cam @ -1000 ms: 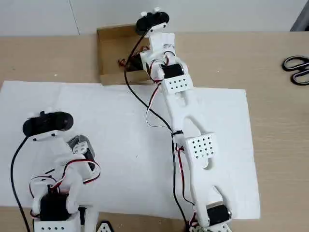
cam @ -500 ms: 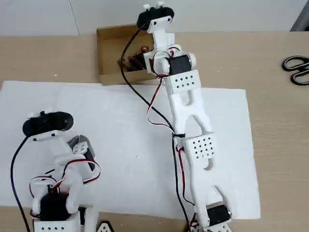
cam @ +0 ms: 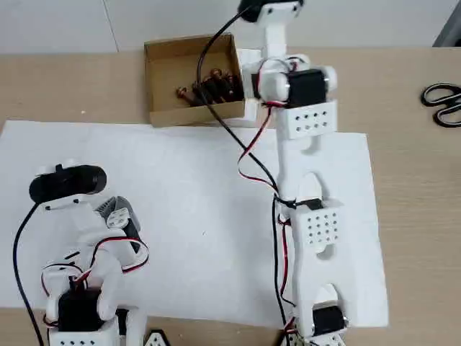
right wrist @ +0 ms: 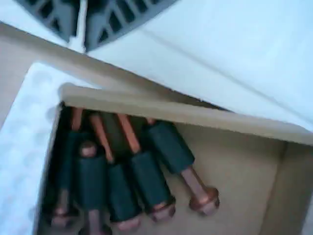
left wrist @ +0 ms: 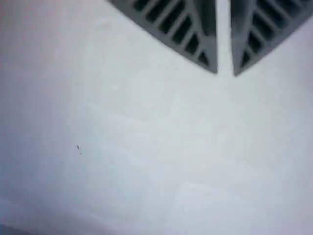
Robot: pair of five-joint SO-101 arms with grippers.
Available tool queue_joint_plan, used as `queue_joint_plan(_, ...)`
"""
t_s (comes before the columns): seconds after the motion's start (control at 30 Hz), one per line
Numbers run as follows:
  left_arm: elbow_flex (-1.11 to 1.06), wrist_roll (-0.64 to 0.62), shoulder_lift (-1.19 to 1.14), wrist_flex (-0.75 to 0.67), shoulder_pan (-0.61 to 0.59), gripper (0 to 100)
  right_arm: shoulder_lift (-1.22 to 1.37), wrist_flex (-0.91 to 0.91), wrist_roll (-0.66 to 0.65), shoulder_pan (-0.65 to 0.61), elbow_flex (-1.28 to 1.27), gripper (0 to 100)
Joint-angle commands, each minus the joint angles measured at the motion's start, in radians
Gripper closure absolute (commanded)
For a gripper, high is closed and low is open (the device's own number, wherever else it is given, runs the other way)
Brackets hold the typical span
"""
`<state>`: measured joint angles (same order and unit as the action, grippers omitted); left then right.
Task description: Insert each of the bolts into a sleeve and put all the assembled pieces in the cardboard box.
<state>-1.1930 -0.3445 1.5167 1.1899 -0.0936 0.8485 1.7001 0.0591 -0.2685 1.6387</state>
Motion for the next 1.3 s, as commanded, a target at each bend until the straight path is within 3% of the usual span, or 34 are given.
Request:
queue_joint_plan(0.0,0.042,0.006,0.009,-0.026,0.003,99,-0.114,0.016,0.018,0.024,0.038,99.5)
queue_joint_plan(0.13,0.042,0.006,0.009,-0.023,0.005,99,-0.191,0.033,0.017,0.047,0.008,99.5)
queue_joint_plan(0.23,0.042,0.006,0.009,-0.025,0.021,99,-0.289,0.033,0.017,0.053,-0.163,99.5)
queue_joint_plan(0.43,0.065,0.006,0.009,-0.026,0.109,99,-0.723,0.021,0.043,0.054,-0.69,99.5)
queue_joint_plan(0.77,0.085,0.006,0.009,-0.026,0.11,99,-1.359,-0.041,0.143,0.128,-1.591,99.5)
queue_joint_plan(1.07,0.085,0.006,0.009,-0.026,0.106,99,-1.902,-0.226,0.133,0.13,-2.208,99.5)
queue_joint_plan(1.27,0.079,0.005,0.009,-0.025,0.104,99,-2.166,-0.295,0.124,0.131,-2.473,99.5)
